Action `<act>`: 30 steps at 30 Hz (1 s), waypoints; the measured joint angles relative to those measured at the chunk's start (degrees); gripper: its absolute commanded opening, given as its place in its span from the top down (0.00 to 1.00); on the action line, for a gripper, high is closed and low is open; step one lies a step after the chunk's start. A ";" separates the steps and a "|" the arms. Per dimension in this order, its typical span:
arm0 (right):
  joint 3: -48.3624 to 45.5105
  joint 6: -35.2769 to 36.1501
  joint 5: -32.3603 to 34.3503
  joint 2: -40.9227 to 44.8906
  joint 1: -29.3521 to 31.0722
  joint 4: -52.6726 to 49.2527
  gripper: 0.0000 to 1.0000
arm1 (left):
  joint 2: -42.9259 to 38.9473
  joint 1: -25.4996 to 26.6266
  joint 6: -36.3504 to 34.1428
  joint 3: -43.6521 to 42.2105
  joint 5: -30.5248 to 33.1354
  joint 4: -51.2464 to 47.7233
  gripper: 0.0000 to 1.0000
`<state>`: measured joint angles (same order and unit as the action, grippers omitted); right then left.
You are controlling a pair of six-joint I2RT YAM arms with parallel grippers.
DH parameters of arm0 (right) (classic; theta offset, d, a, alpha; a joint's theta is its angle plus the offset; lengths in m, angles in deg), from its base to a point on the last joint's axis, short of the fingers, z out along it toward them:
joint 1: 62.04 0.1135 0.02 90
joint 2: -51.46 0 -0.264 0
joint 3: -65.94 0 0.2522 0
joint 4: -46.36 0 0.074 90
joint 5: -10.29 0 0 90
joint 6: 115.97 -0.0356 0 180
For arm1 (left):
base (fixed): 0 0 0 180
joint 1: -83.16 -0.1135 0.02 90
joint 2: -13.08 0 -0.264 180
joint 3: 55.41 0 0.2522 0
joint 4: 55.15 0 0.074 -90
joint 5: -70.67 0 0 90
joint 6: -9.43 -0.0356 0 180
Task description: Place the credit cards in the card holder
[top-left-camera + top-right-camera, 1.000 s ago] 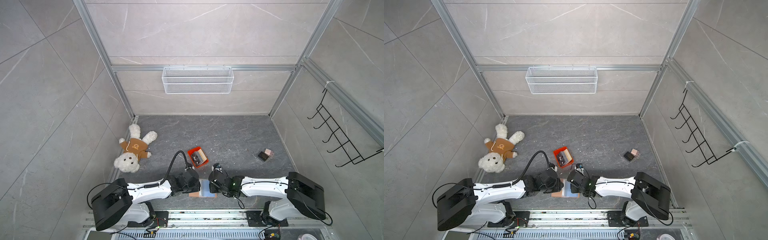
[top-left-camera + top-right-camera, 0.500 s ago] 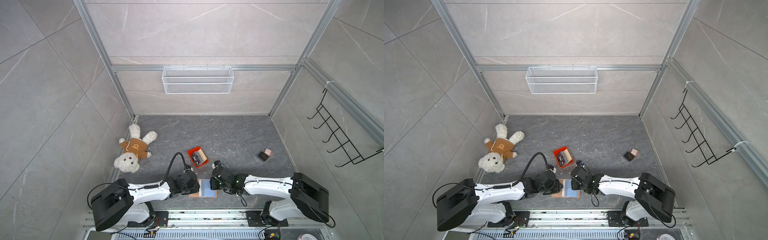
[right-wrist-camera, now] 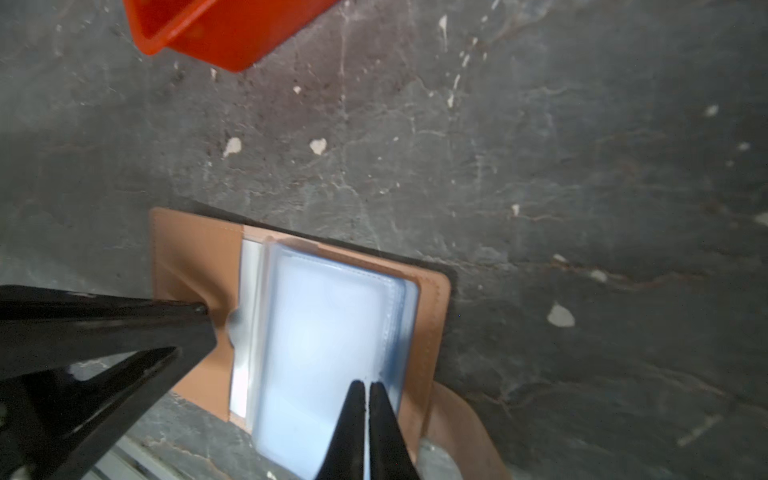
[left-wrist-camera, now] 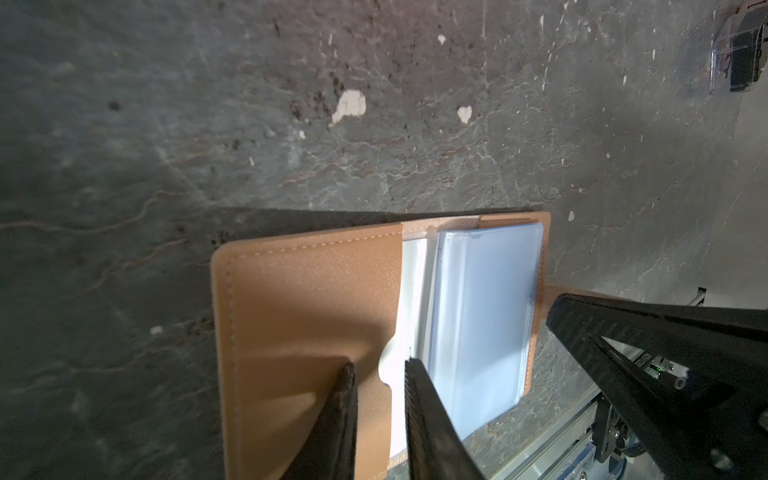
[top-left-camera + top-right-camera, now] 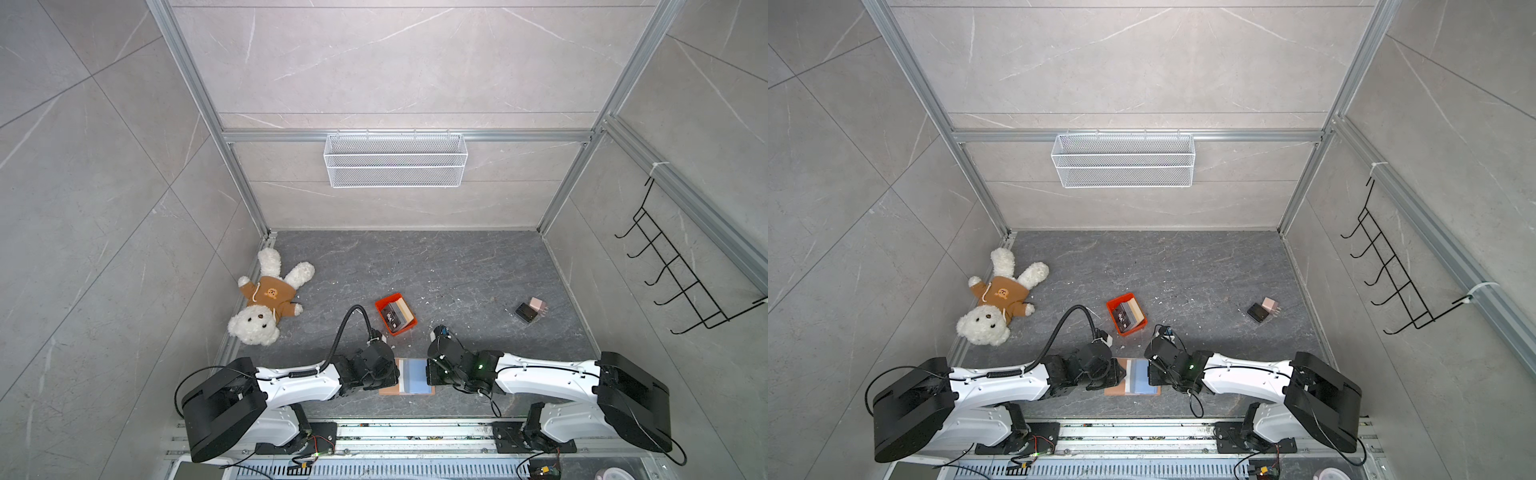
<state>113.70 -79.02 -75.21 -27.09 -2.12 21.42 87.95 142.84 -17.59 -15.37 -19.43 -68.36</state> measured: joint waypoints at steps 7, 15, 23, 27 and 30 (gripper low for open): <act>-0.04 -0.28 0.74 -1.49 0.07 -0.83 0.91 | 0.15 -0.02 -0.37 0.00 -0.02 0.76 0.75; 2.58 3.23 3.34 1.03 -0.24 -2.32 0.72 | -3.54 -4.57 -2.54 0.00 -1.84 0.68 0.72; 10.80 9.99 1.68 0.83 -6.29 -2.29 0.49 | -8.96 -13.73 -8.26 1.22 -4.70 -0.57 0.69; 16.31 13.44 -0.79 -2.45 -9.55 -2.29 0.36 | -7.65 -20.72 -10.78 3.02 -7.32 -1.09 0.66; 20.41 15.54 -2.34 -5.70 -11.41 -2.32 0.31 | -5.07 -23.23 -12.94 5.84 -8.46 -2.67 0.65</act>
<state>134.11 -63.48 -77.55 -32.79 -13.52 19.10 82.88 119.61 -30.53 -9.53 -27.89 -71.02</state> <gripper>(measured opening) 0.675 0.343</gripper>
